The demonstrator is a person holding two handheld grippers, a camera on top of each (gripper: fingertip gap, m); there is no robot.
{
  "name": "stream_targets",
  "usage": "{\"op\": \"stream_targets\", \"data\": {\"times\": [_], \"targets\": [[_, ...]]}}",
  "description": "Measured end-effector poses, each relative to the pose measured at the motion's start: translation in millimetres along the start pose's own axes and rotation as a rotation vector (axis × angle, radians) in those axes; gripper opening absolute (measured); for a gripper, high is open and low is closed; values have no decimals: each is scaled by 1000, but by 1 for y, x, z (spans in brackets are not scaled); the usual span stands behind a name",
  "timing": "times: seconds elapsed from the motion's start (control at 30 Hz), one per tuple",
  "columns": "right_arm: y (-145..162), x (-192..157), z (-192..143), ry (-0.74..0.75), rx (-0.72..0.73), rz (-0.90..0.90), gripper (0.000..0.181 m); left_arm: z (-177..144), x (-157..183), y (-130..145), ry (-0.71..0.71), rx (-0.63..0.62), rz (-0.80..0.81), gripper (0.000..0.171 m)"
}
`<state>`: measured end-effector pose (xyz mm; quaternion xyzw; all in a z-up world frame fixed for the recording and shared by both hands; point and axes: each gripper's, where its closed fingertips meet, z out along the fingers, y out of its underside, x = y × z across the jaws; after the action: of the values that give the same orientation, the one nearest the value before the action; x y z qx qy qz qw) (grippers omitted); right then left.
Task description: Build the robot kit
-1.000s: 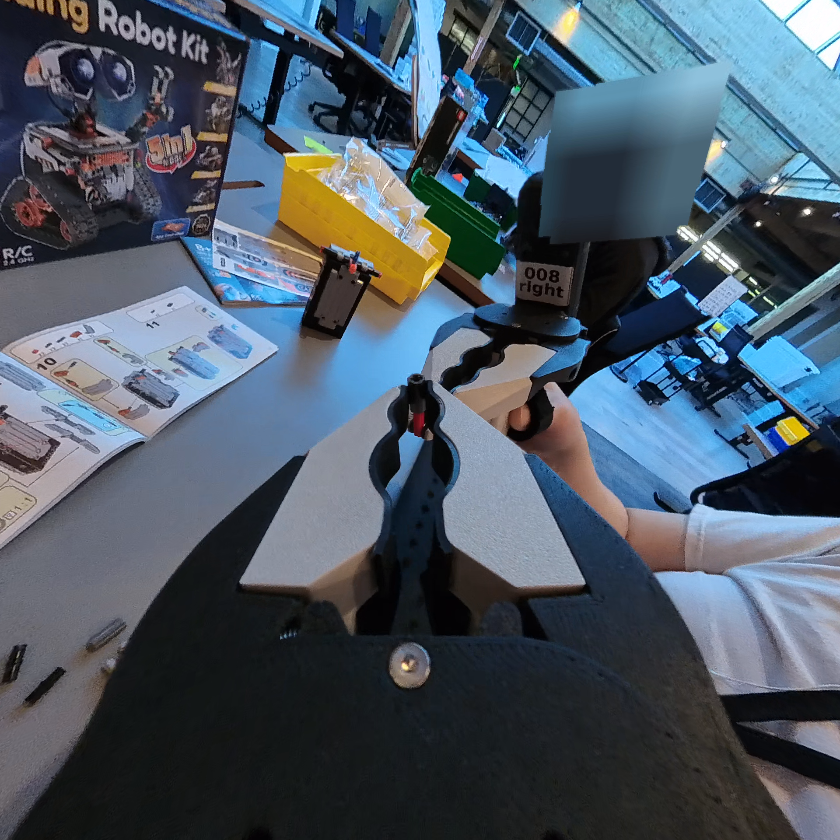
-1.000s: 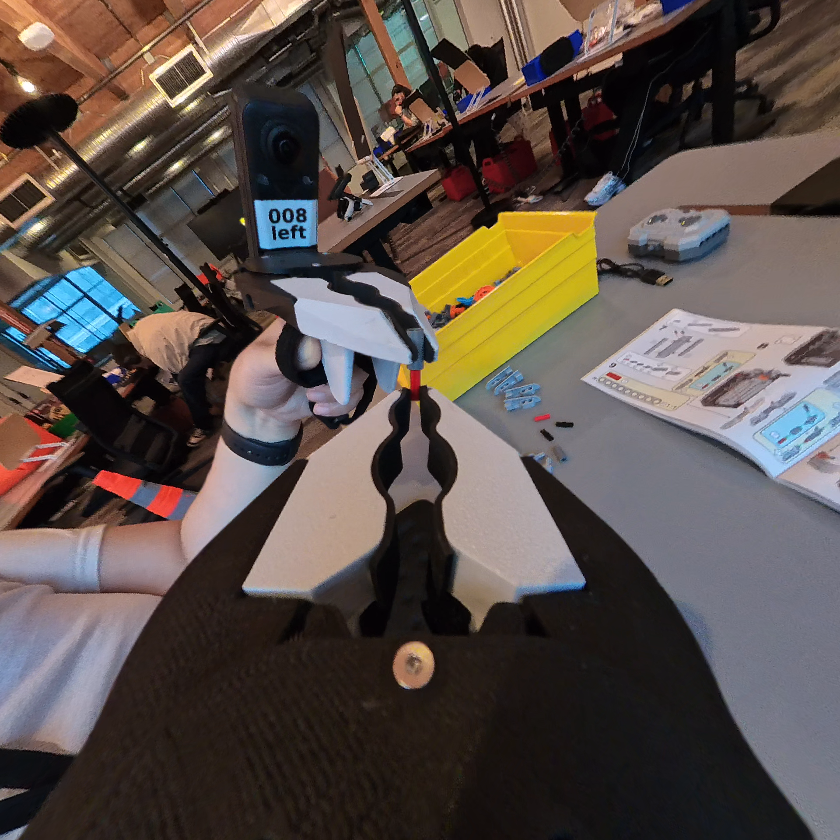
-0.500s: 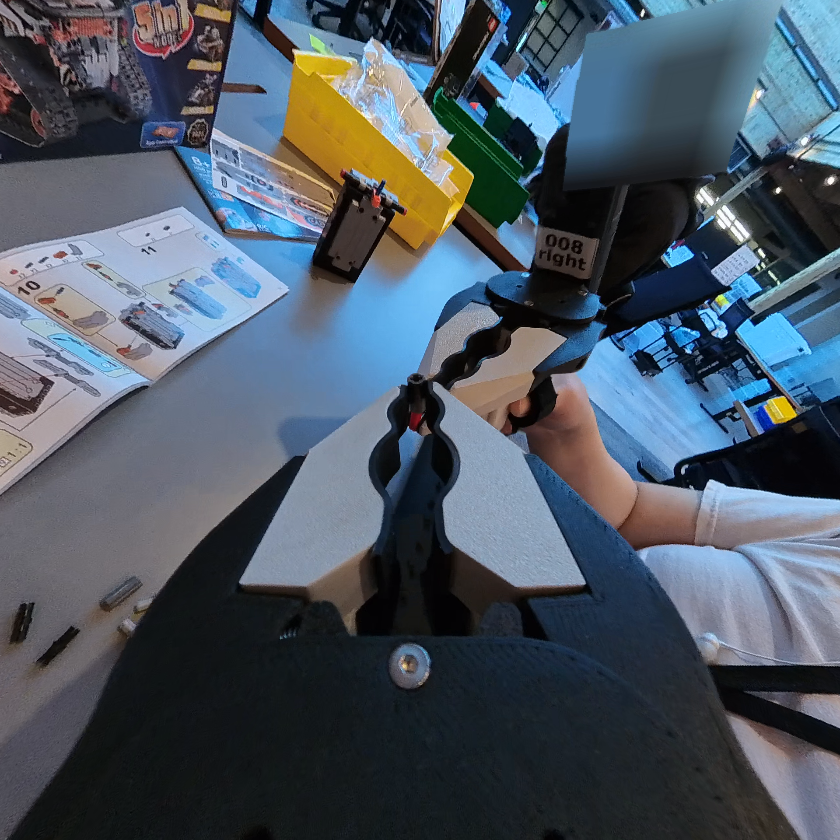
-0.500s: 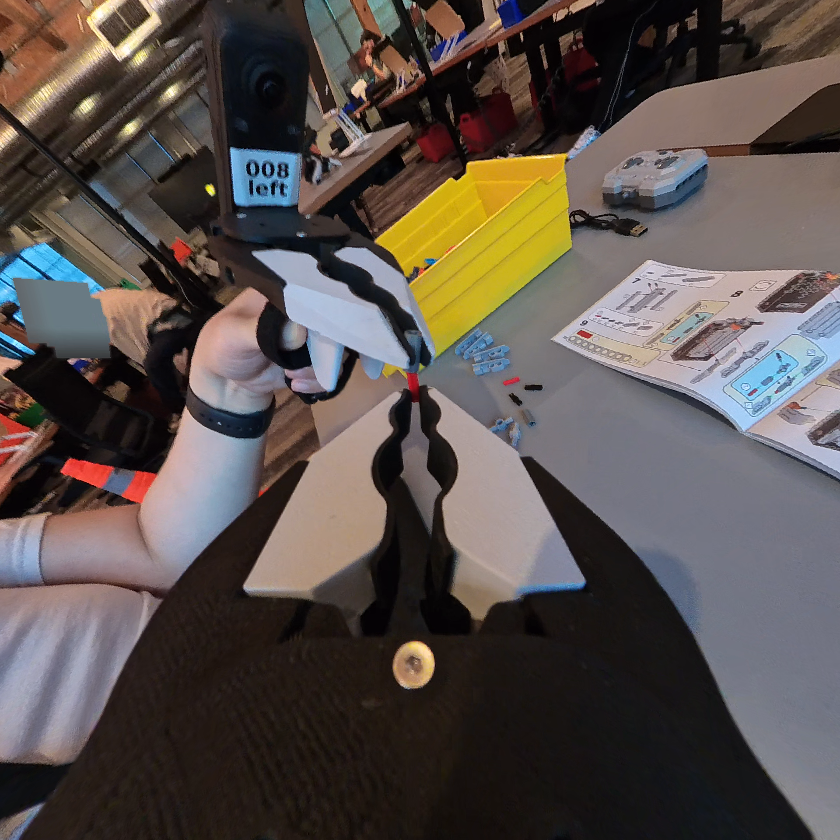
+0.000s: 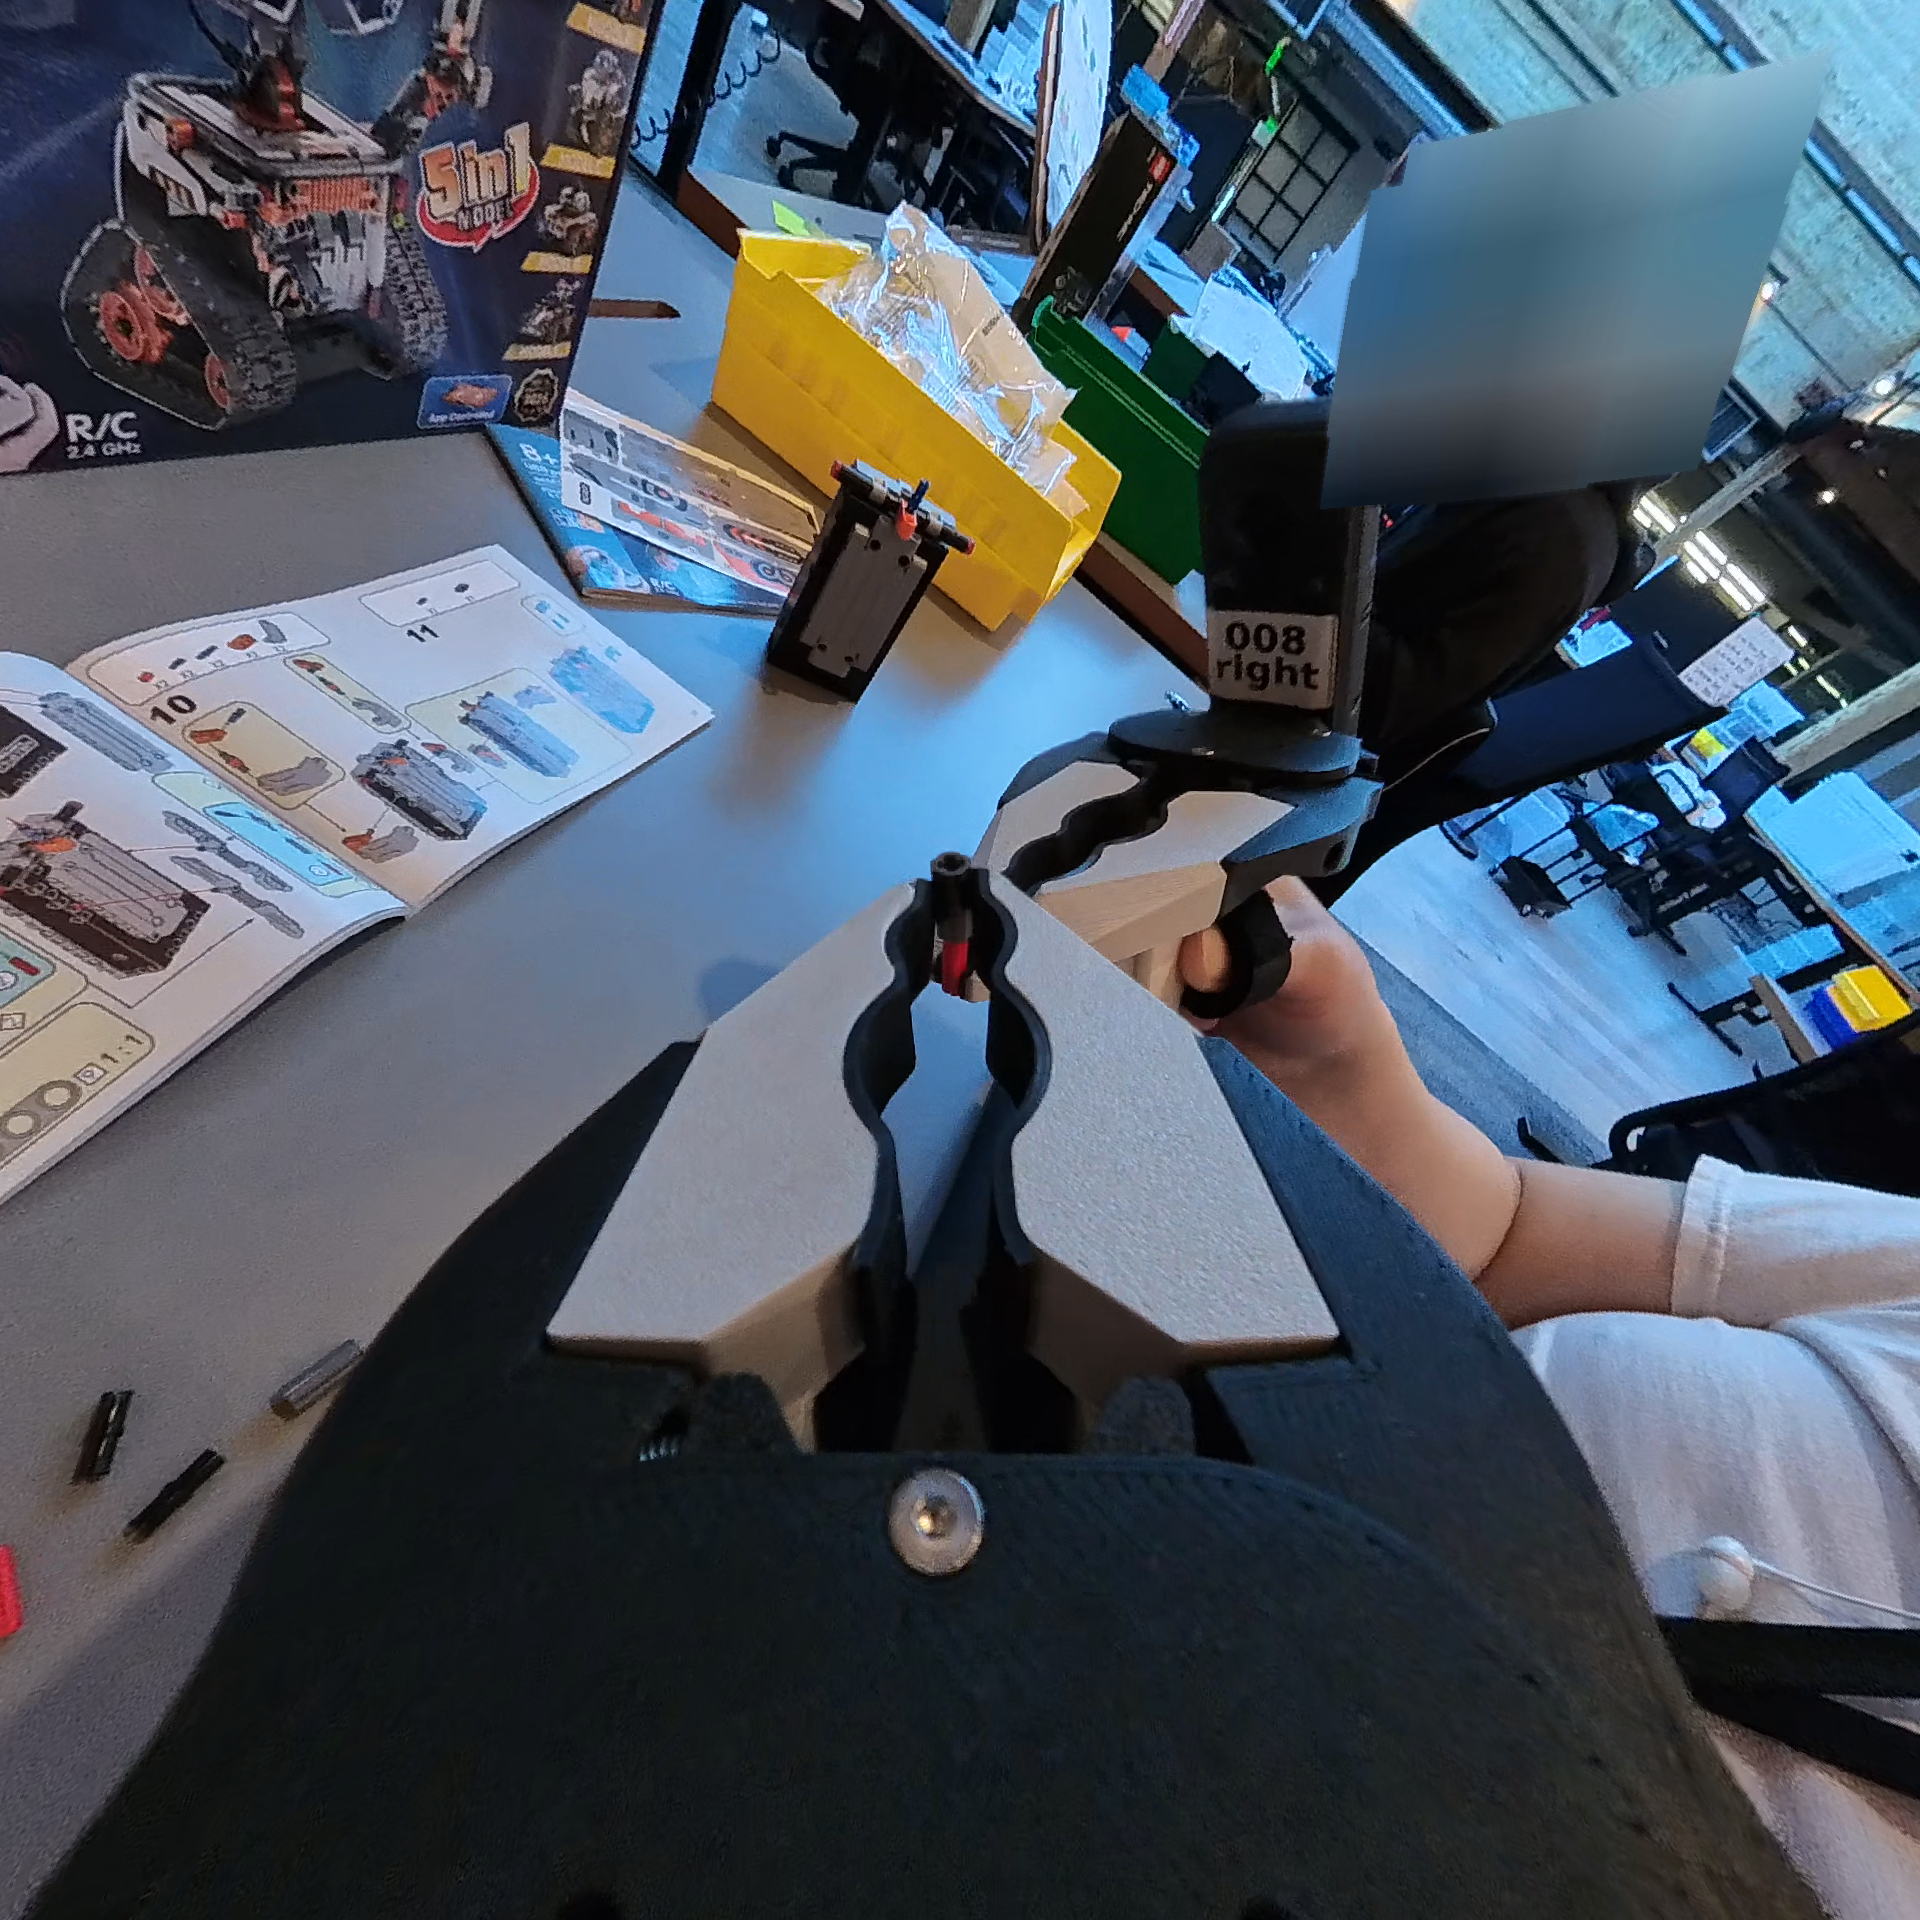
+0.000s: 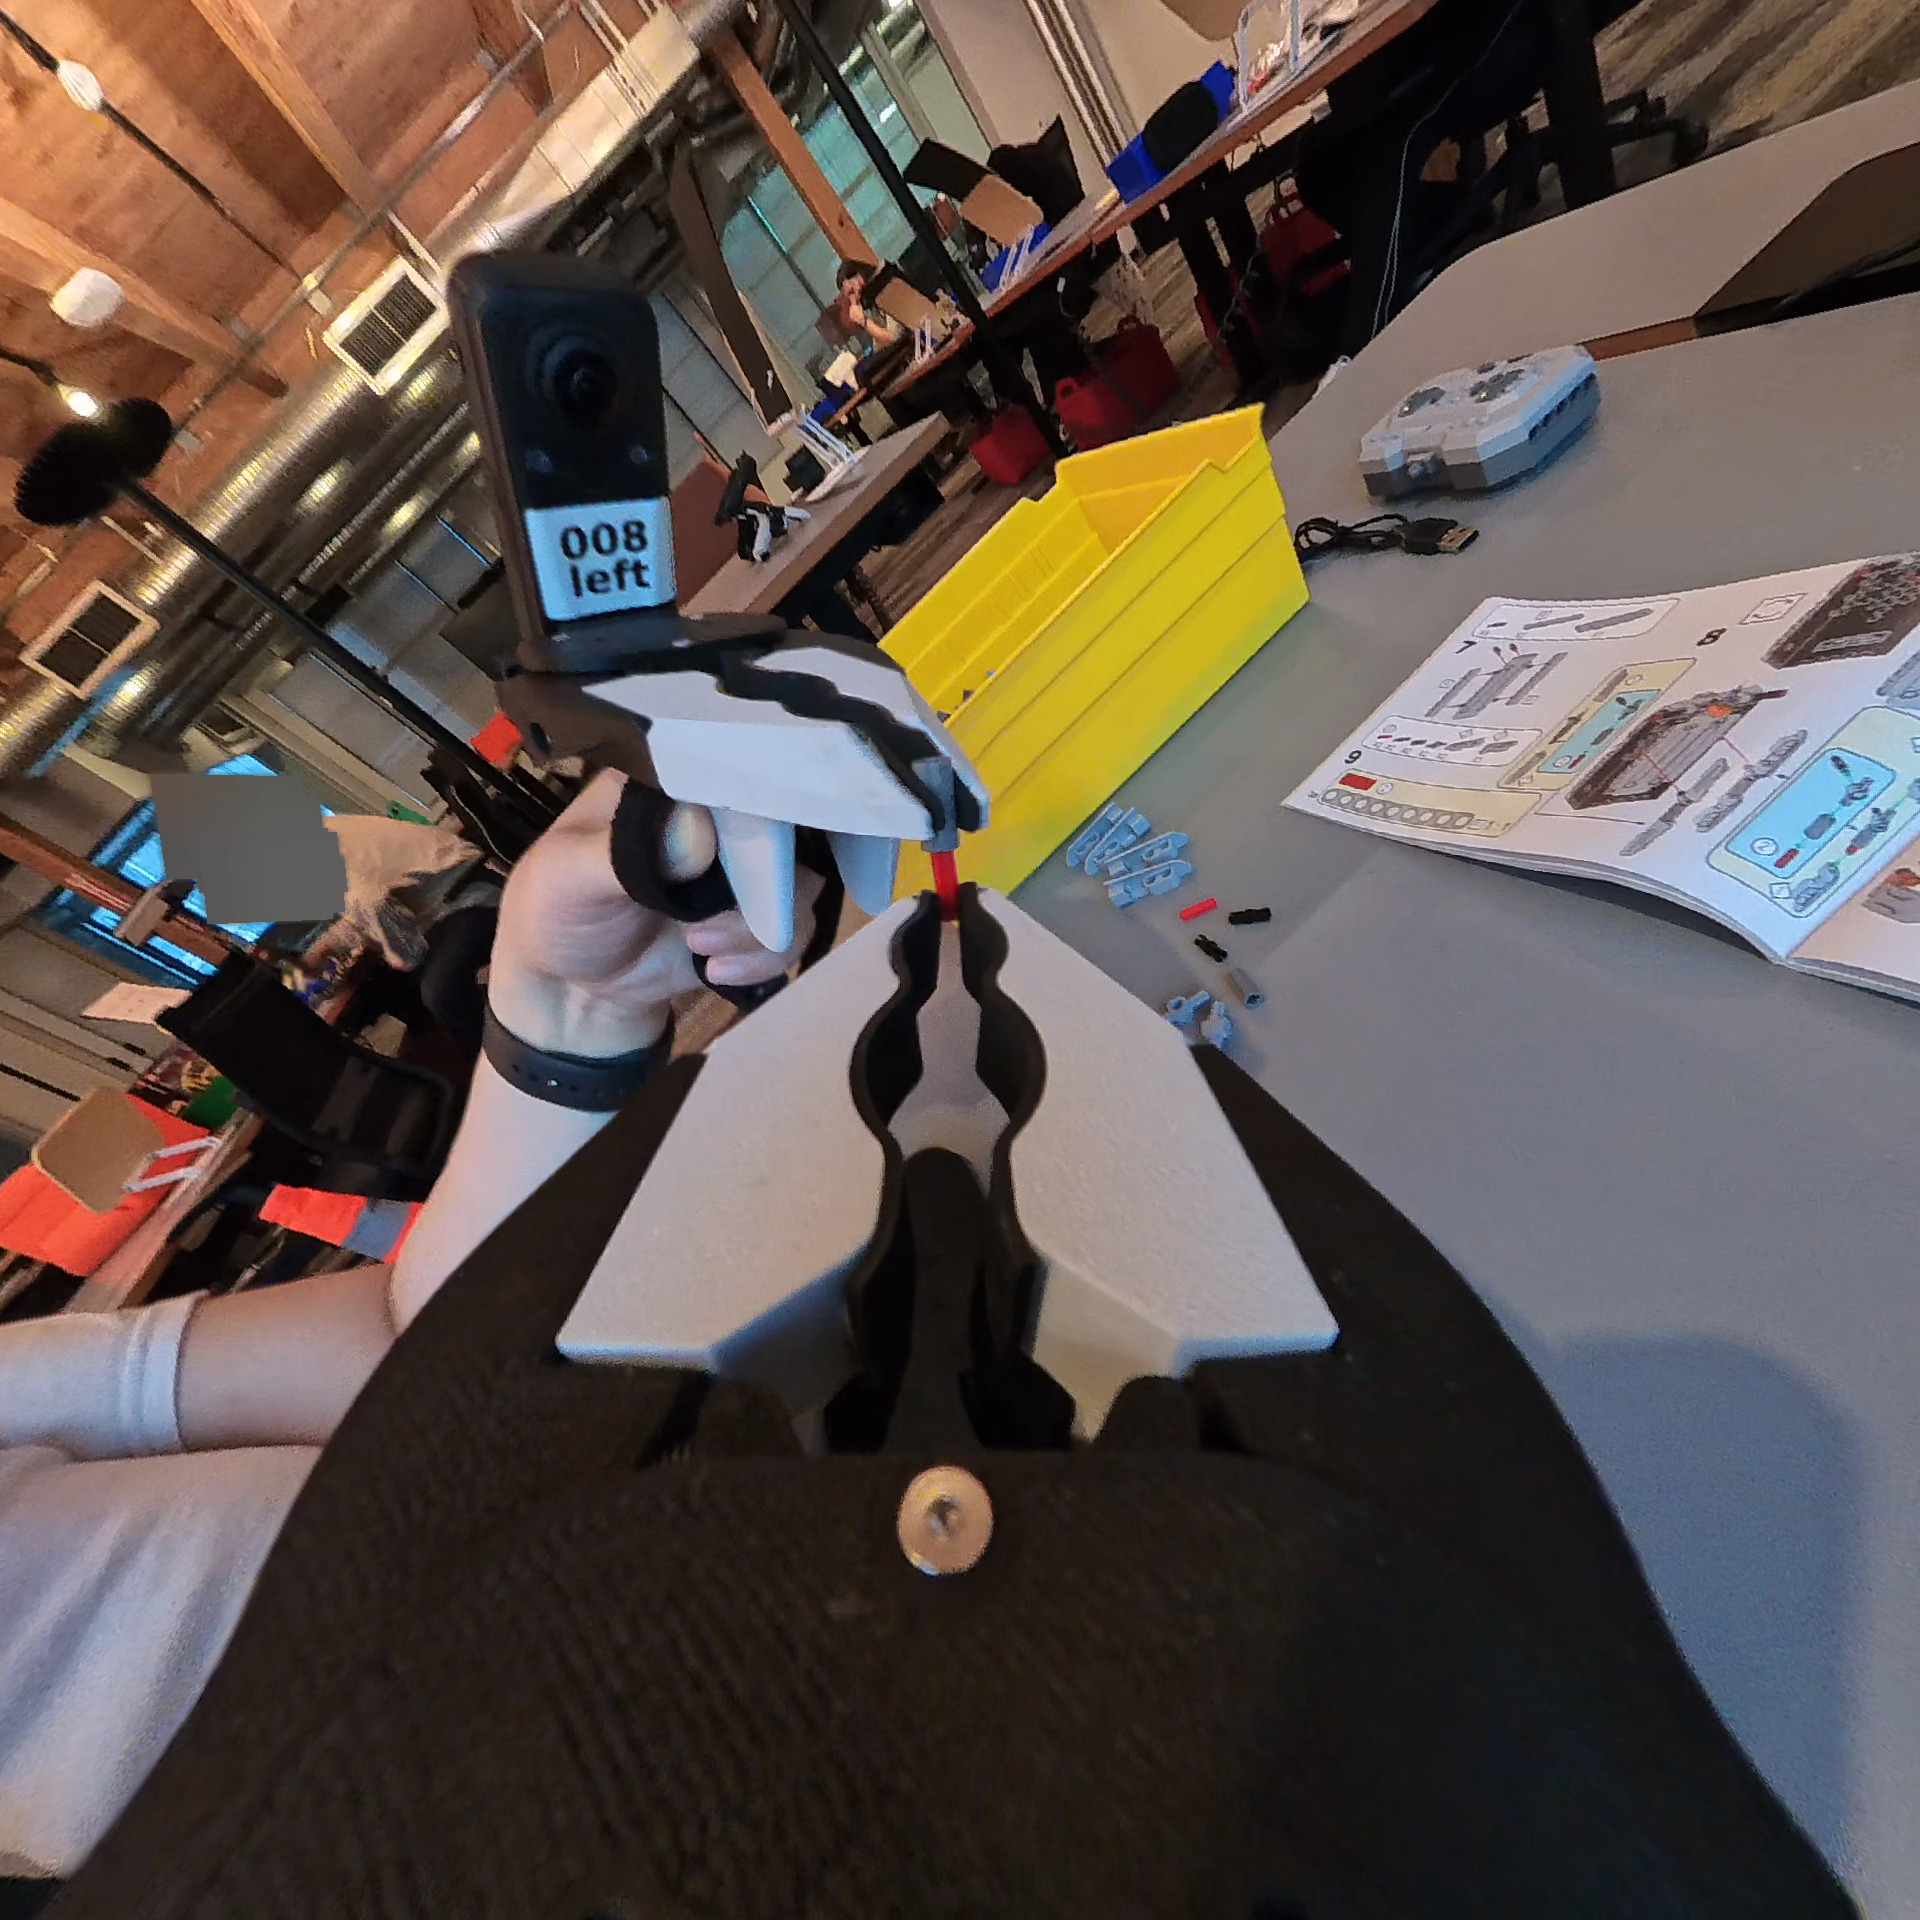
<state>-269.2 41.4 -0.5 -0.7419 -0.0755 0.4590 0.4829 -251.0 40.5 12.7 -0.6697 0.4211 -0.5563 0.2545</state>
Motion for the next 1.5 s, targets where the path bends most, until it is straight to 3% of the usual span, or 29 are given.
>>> {"op": "stream_targets", "data": {"times": [0.4, 1.07, 1.5], "targets": [[6, 4, -1, 71, -65, -94, 1, -2, 0, 9, -3, -64, 24, 5], [0, 7, -1, 42, 19, 35, 2, 5, -6, 2, -29, 50, 18, 5], [4, 12, -1, 105, -14, -64, 0, 3, -9, 9, -4, 10, -29, 5]]}}
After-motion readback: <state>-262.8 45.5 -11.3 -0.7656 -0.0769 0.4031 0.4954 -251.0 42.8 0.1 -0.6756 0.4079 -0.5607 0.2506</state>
